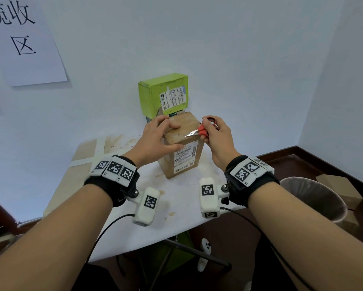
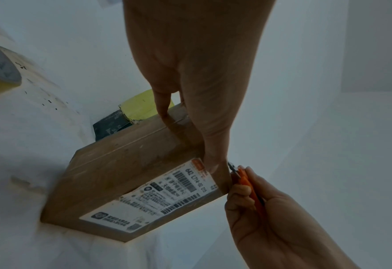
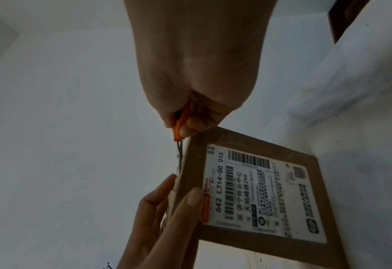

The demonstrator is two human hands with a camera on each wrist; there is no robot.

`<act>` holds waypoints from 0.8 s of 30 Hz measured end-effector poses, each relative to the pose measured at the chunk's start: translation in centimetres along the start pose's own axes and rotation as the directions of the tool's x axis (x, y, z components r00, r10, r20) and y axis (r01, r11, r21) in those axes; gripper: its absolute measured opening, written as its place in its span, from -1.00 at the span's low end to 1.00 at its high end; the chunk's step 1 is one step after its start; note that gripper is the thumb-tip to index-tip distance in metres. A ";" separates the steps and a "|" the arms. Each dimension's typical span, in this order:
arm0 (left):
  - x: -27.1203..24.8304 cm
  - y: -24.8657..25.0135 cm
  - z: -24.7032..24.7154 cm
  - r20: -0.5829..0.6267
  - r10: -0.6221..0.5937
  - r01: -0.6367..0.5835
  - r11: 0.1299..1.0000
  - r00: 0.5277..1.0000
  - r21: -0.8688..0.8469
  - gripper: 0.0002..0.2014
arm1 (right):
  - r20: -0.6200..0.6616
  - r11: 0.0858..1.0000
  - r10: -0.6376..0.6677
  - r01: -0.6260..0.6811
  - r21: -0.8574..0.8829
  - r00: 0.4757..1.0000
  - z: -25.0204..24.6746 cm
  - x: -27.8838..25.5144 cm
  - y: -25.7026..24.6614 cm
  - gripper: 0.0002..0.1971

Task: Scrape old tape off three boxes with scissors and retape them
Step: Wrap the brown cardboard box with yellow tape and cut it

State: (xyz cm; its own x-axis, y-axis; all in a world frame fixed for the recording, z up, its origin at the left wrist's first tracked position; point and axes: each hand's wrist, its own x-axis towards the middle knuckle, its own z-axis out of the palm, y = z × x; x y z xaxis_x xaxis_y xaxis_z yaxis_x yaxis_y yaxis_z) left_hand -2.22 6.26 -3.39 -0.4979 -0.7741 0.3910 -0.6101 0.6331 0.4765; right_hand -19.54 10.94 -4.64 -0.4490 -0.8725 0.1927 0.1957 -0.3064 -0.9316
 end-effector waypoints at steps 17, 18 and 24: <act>0.2 -0.3 0.1 -0.002 -0.005 0.005 1.000 1.000 -0.014 -0.47 | -0.033 0.999 -0.023 0.024 0.028 0.999 0.6 0.1 0.5 -0.90; 0.2 -0.3 0.0 -0.003 -0.003 0.003 1.000 1.000 -0.016 -0.47 | -0.030 0.999 -0.013 0.014 0.046 0.999 0.7 0.1 0.5 -0.90; 0.1 -0.3 0.1 -0.007 -0.002 0.002 1.000 1.000 -0.021 -0.47 | -0.019 0.996 -0.011 0.012 0.084 1.000 0.7 0.1 0.7 -0.93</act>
State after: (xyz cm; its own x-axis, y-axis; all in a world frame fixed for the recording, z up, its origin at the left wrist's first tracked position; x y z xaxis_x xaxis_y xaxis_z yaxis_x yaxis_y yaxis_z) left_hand -2.14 5.95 -3.54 -0.4922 -0.7752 0.3960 -0.5978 0.6317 0.4935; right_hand -18.85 10.42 -5.03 -0.4674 -0.8619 0.1968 0.2624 -0.3479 -0.9001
